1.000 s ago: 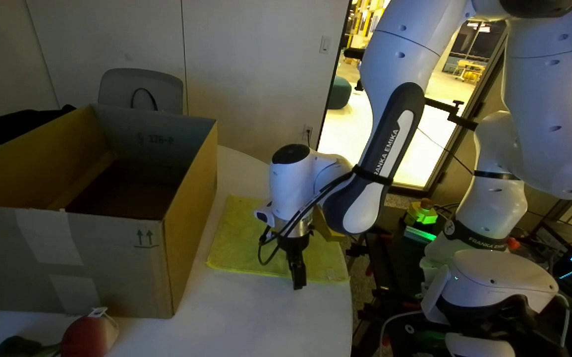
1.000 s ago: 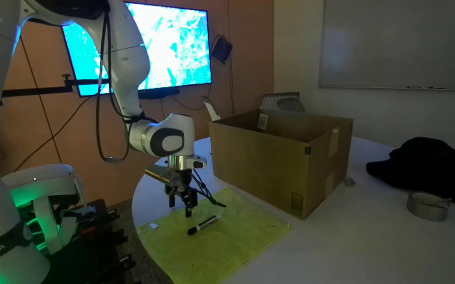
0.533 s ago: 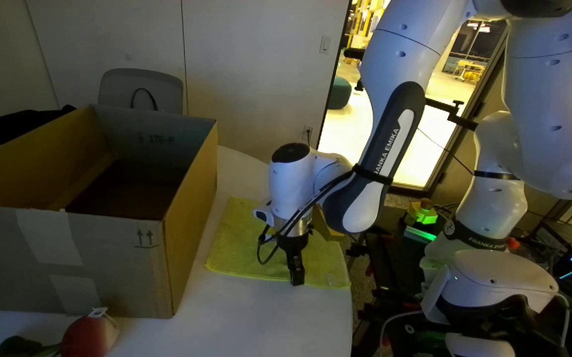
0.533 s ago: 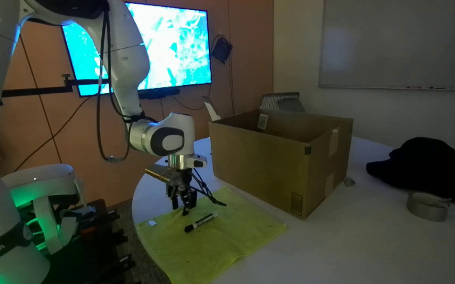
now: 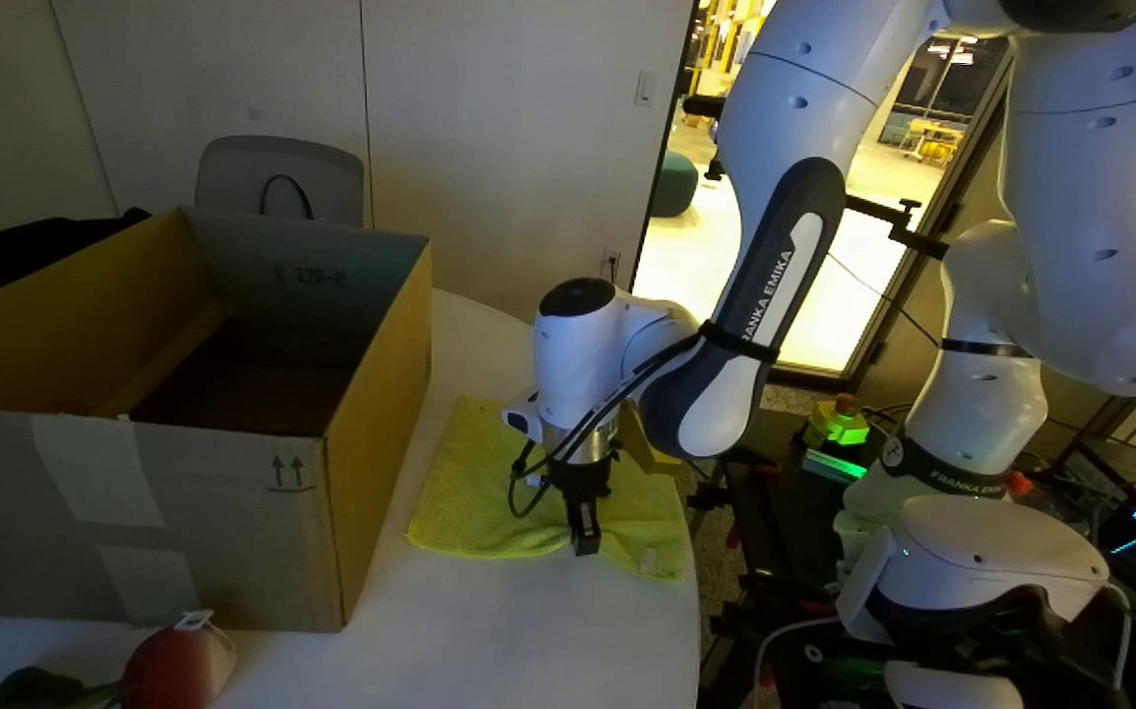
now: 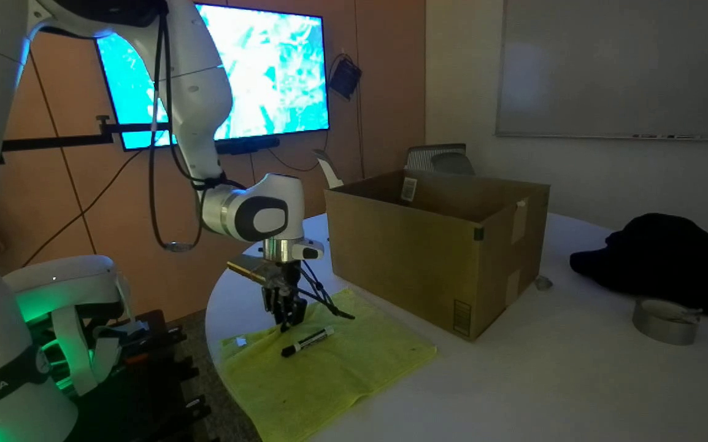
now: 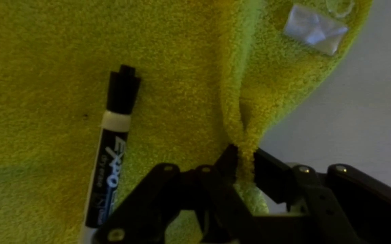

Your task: Put the marker on the towel and wrap it, then put it in the box

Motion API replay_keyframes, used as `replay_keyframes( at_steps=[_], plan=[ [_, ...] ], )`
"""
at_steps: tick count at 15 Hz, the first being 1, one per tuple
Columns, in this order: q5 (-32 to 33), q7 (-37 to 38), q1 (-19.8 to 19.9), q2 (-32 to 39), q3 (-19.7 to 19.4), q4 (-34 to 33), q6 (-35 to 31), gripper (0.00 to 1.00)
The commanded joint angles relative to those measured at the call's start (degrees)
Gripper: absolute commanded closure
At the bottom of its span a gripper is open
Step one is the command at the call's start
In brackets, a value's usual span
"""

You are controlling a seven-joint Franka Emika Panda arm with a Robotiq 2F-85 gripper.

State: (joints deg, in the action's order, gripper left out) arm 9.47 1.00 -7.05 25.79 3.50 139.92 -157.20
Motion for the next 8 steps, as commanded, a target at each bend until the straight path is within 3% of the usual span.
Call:
replay_keyframes(
  at_steps=[1,4,8],
  plan=[
    [0.2,1.1,-1.1,-4.2,-1.2,2.3,-0.9,0.94],
    [-0.4,1.3,-0.2,-8.7,-1.5,4.2,-1.7,0.94],
    [1.4,5.4,0.0,-14.0,-5.6,6.4,-3.4,0.94]
  ],
)
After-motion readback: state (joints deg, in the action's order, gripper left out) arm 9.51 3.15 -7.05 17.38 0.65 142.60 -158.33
